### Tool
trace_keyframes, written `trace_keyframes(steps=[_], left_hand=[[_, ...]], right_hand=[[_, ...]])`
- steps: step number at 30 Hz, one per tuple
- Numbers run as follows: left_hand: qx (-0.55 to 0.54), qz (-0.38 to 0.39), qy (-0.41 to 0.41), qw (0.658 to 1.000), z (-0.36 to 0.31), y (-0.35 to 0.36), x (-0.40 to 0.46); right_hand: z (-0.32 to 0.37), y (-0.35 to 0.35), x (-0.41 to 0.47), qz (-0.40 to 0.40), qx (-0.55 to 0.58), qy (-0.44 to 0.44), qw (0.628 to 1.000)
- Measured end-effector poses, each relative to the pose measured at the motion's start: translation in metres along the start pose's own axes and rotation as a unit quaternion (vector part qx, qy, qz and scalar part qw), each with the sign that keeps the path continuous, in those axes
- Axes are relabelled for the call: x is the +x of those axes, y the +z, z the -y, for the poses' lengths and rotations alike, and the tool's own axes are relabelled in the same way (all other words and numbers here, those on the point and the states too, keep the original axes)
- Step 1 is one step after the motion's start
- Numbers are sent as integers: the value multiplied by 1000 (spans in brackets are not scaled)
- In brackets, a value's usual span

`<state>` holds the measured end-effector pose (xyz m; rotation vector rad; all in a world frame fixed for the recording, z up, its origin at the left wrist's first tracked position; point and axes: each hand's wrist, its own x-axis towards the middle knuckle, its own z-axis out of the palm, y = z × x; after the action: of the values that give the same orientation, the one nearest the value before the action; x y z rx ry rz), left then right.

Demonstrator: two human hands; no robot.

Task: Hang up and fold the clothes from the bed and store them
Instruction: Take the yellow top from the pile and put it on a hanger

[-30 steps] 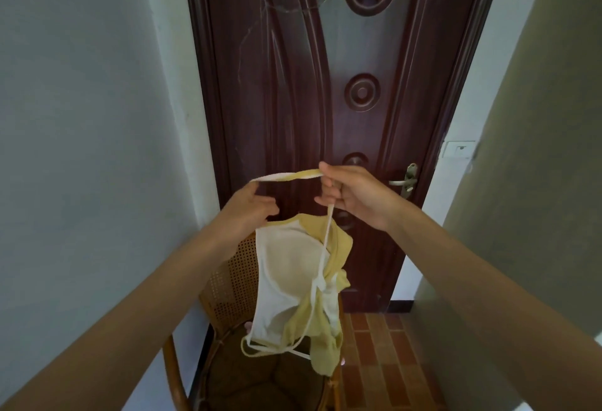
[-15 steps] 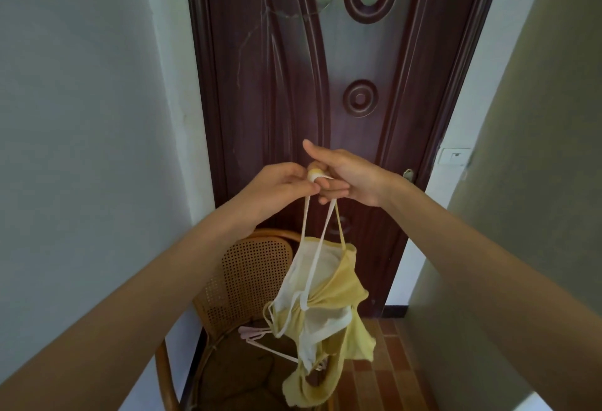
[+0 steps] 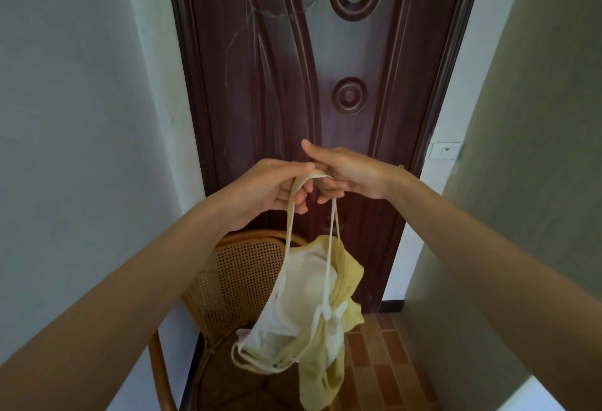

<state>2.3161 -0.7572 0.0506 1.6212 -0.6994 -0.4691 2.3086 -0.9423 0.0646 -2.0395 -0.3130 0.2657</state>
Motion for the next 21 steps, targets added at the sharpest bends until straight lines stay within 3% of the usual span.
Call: trace_keyframes(steps=[7, 14, 21], left_hand=[[-87, 13, 35, 996, 1, -1, 0], [-92, 15, 55, 994, -2, -2, -2], [-113, -14, 78, 990, -8, -2, -2]], right_hand=[[-7, 8, 7, -32, -14, -9, 999], [-26, 17, 2, -18, 40, -20, 999], [-81, 28, 12, -32, 42, 27, 998]])
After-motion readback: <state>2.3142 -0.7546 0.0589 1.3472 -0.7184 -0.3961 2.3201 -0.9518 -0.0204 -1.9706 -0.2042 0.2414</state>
